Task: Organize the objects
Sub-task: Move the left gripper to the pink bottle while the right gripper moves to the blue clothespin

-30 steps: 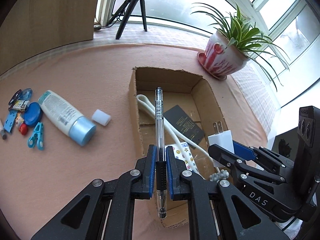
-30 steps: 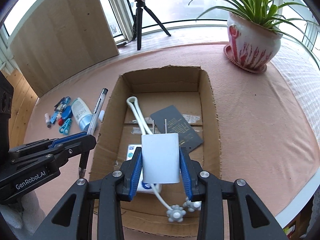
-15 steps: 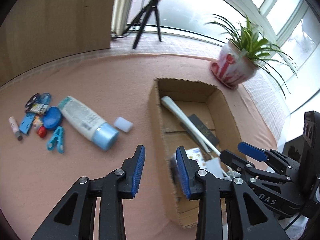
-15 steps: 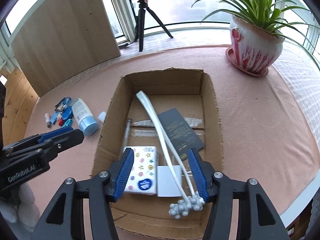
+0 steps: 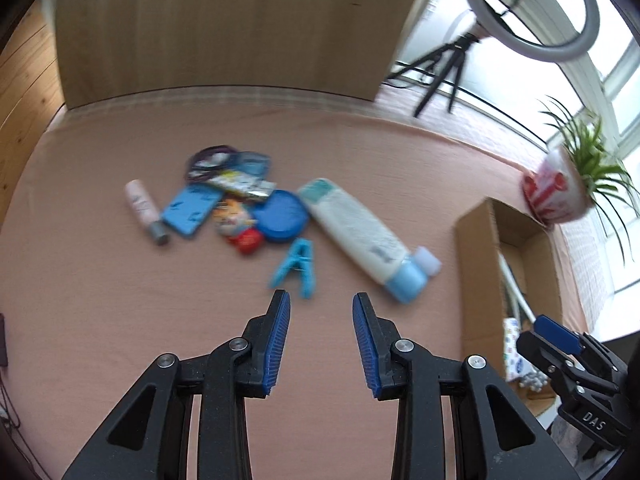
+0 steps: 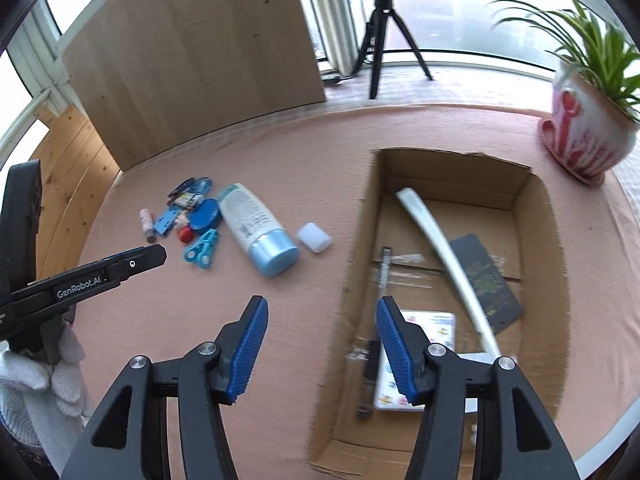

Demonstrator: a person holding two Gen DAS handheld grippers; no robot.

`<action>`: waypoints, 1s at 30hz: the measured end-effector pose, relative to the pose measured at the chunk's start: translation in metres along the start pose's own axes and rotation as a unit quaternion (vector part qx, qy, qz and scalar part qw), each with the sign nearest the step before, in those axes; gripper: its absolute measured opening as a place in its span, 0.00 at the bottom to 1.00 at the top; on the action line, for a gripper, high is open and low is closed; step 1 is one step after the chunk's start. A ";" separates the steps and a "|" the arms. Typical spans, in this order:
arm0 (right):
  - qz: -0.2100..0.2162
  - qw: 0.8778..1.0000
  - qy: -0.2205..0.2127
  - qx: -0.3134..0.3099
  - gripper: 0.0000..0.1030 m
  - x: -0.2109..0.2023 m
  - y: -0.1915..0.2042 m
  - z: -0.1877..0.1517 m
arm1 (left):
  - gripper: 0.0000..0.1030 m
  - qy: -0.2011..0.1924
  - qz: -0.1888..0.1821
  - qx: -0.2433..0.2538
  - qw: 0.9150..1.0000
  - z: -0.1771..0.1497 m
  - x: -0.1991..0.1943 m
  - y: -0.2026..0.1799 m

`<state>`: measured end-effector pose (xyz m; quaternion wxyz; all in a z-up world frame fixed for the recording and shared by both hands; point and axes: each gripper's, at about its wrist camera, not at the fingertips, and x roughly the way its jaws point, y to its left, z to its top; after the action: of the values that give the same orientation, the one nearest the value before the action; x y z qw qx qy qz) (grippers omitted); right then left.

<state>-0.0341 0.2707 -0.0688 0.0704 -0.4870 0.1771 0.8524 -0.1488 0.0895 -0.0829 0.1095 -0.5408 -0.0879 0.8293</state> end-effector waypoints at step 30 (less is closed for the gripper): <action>0.042 0.995 0.092 -0.011 0.53 0.130 0.124 0.057 | 0.61 0.043 0.080 -0.125 0.988 0.078 0.069 0.156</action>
<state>-0.1831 0.1703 -0.1249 0.0123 -0.5564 0.1935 0.8080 -0.2605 -0.0433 -0.1539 -0.0219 -0.5903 -0.1425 0.7942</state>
